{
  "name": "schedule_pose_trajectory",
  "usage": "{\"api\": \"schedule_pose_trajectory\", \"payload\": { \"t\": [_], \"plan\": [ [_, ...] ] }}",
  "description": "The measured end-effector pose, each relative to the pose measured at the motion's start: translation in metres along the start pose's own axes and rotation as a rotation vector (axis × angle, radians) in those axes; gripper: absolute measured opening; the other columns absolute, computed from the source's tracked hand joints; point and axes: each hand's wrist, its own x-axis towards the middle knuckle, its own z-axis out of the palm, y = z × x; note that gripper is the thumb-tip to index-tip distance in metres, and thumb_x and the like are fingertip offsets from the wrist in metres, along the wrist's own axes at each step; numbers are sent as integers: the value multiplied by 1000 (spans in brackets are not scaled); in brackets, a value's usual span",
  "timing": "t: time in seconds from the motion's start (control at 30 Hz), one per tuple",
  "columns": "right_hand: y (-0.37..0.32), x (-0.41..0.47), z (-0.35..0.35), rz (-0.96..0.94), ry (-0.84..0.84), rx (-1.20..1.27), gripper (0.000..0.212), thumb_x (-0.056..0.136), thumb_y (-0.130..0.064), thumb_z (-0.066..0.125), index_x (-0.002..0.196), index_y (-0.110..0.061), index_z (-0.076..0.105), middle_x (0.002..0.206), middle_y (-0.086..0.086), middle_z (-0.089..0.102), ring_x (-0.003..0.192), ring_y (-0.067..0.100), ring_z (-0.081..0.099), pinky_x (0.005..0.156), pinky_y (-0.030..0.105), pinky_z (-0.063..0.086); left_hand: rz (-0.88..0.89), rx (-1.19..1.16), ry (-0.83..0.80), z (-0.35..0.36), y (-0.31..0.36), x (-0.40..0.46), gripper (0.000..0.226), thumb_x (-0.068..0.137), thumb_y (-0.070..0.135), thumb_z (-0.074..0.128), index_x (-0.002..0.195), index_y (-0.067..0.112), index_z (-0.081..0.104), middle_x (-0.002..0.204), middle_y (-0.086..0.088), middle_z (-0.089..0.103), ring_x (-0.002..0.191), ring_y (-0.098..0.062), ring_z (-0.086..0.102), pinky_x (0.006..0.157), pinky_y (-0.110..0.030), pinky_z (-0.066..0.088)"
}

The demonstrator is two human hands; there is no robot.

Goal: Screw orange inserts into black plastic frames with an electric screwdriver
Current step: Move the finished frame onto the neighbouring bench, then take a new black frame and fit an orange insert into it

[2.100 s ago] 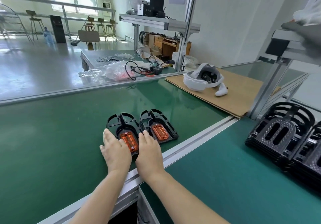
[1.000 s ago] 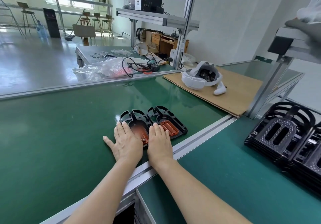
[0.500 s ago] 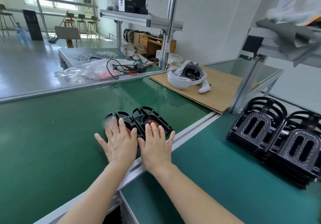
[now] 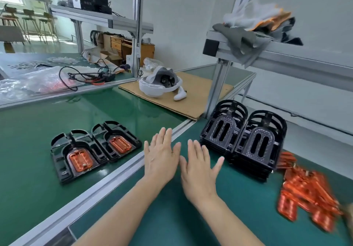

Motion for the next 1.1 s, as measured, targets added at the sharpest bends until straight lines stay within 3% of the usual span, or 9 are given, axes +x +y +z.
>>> {"api": "schedule_pose_trajectory", "payload": {
  "t": [0.37,0.63,0.77,0.93,1.1],
  "plan": [
    [100,-13,-77,271,252,-77,57,104,-43,20,155,-27,2,163,-7,-1,149,13,-4,113,57,-11,334,-183,-137,60,119,-15,51,102,26,29,151,23,17,159,6,12,145,-9,8,117,-34,2],
    [140,2,-89,430,350,-134,57,102,-28,38,151,-15,13,159,2,18,148,19,10,115,58,-2,447,177,-179,101,146,-19,64,96,21,37,151,26,5,160,1,-2,146,-23,-7,114,-53,-6],
    [148,8,-82,461,345,-152,53,102,-29,40,148,-12,21,155,4,28,145,21,19,115,55,6,468,250,-179,106,144,-21,67,94,23,38,151,28,3,160,-2,-7,146,-25,-11,112,-56,-9],
    [155,17,-82,481,434,-4,40,102,-34,41,133,-9,44,129,13,52,117,29,49,92,40,39,472,263,-154,106,142,-21,71,92,18,41,151,28,4,160,-1,-5,146,-24,-10,113,-55,-8],
    [165,22,-84,514,538,211,24,102,-25,45,115,-8,55,113,12,60,102,30,58,74,33,37,471,259,-166,103,140,-24,70,92,18,41,151,28,5,160,0,-4,146,-24,-9,113,-55,-8]
  ]
}}
